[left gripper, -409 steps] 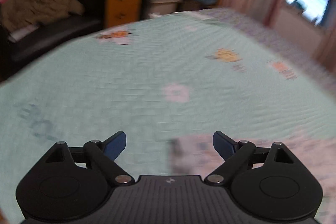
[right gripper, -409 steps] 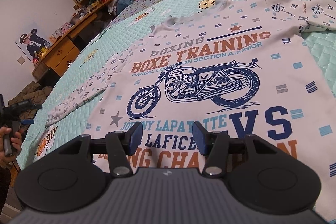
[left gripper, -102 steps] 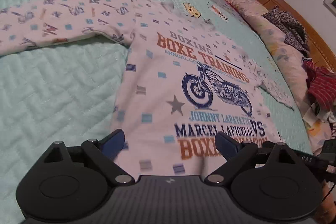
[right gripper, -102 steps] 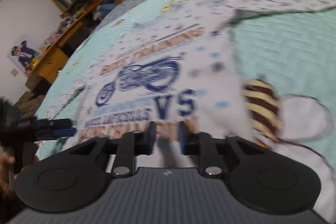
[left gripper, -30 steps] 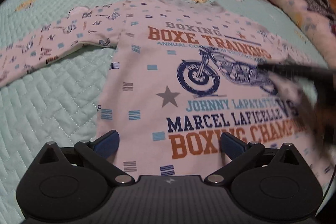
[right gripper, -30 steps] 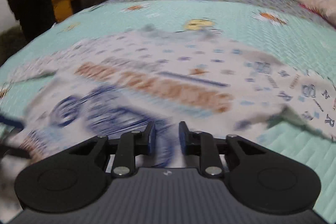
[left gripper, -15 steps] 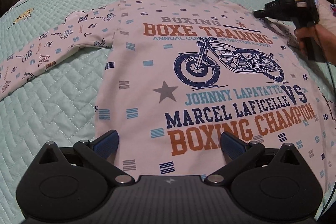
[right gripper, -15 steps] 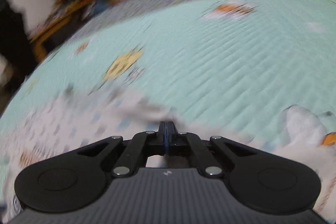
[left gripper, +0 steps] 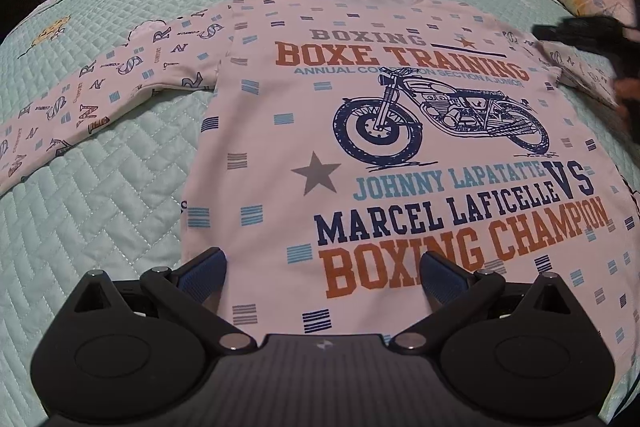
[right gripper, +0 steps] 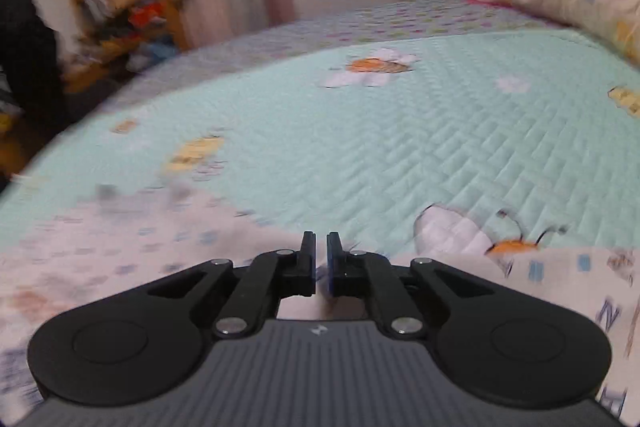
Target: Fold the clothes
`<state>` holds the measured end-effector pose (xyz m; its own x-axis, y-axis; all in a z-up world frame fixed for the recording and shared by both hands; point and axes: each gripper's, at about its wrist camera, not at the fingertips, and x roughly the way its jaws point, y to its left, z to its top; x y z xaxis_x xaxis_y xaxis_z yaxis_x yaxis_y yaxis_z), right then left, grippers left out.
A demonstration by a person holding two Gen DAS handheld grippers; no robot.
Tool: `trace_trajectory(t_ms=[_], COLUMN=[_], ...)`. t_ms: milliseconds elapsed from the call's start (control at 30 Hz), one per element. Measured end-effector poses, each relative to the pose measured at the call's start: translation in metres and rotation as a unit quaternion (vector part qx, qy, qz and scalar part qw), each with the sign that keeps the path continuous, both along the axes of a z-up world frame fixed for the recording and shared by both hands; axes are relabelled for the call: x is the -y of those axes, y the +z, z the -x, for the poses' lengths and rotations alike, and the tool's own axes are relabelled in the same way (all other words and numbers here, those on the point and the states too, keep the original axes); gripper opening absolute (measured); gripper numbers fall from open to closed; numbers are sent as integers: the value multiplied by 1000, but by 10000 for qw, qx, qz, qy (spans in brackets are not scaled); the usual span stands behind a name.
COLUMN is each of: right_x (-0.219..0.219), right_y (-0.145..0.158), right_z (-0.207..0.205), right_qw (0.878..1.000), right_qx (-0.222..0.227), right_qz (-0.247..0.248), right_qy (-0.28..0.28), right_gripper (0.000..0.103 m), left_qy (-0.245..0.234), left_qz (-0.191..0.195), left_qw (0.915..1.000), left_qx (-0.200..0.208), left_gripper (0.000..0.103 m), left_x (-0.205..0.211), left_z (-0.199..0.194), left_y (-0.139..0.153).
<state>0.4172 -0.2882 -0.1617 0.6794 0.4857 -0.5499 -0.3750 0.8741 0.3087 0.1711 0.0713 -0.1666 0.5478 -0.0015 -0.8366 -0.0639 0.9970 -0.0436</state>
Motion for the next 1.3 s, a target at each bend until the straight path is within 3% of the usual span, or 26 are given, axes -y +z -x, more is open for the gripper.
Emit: trace_trajectory(t_ms=[67, 100, 133, 200, 233, 267, 333, 400, 433, 467, 500, 567, 633, 700, 733, 767, 833, 867, 900, 1000, 1033, 1067, 1133, 1167, 1267, 1300], right_x=[11, 22, 42, 83, 93, 96, 96, 89, 89, 100, 114, 128, 141, 163, 178, 195, 222, 223, 223, 222, 224, 227, 234, 229, 204, 196], right_y=[-5, -11, -17, -15, -9, -4, 0, -8, -16, -22, -22, -9, 2, -4, -15, -24, -24, -18, -12, -17, -25, -32, -29, -25, -21, -24], right_z=[11, 10, 7, 6, 10, 14, 17, 11, 4, 1, 1, 15, 28, 31, 28, 27, 36, 42, 50, 57, 52, 51, 64, 68, 76, 73], right_qw=[9988, 9961, 9947, 9900, 9844, 9817, 9899, 9951, 9928, 9908, 9879, 9815, 9792, 9773, 9706, 9633, 9500, 9461, 9442, 9578, 9531, 9470, 9316, 9282, 9505, 9549], right_qx=[-83, -145, -208, -329, -255, -134, -92, -228, -294, -317, -322, 21, 313, 122, -109, -269, -232, -118, 4, 26, -106, -185, -135, -97, 238, 280], right_qz=[470, 857, 907, 547, 620, 640, 173, 265, 555, 489, 147, -120, -220, 47, 279, 355, -28, 71, 107, -186, 43, 134, -211, -341, -1354, -1492], right_qy=[98, -140, -427, -1256, -1629, -1787, -1407, -923, -1016, -1221, -1508, -1908, -1993, -2114, -2389, -2648, -3113, -3236, -3293, -2869, -3024, -3203, -3627, -3703, -2785, -2553], right_gripper=[8, 4, 0, 0, 0, 9, 8, 9, 7, 0, 0, 10, 12, 13, 13, 0, 0, 5, 10, 12, 11, 0, 0, 9, 20, 24], left_qy=[31, 47, 66, 85, 95, 103, 119, 135, 144, 152, 160, 176, 193, 209, 217, 225, 195, 153, 111, -14, -55, -97, -180, -222, -347, -544], left_qz=[-33, -50, -59, -67, -71, -73, -77, -81, -83, -85, -87, -91, -95, -99, -101, -103, -46, 16, 79, 265, 328, 390, 514, 576, 762, 985], left_qw=[10000, 10000, 10000, 9999, 9999, 9999, 9999, 9999, 9998, 9998, 9998, 9997, 9997, 9996, 9996, 9996, 9997, 9999, 9999, 9996, 9993, 9990, 9981, 9975, 9954, 9920], left_qx=[-16, -24, -31, -32, -32, -40, -55, -70, -77, -85, -92, -107, -122, -137, -145, -152, -117, -71, -26, 111, 157, 202, 293, 339, 475, 577], left_gripper=[102, 102, 102, 103, 102, 102, 102, 103, 103, 103, 103, 102, 102, 102, 103, 103, 102, 102, 103, 103, 102, 101, 92, 91, 94, 95], left_x=[1, 2, 3, 3, 3, 3, 3, 3, 3, 3, 3, 4, 4, 4, 4, 4, 7, 10, 13, 22, 25, 28, 34, 37, 46, 60], left_z=[-1, -2, -2, -2, -2, -2, -3, -4, -4, -4, -4, -5, -6, -6, -7, -7, -9, -10, -12, -17, -19, -20, -23, -25, -30, -44], left_y=[-1, -1, -1, -1, -1, -1, -1, -1, -1, -1, -1, -1, -1, -1, -1, -1, 4, 9, 14, 29, 33, 38, 48, 53, 68, 76])
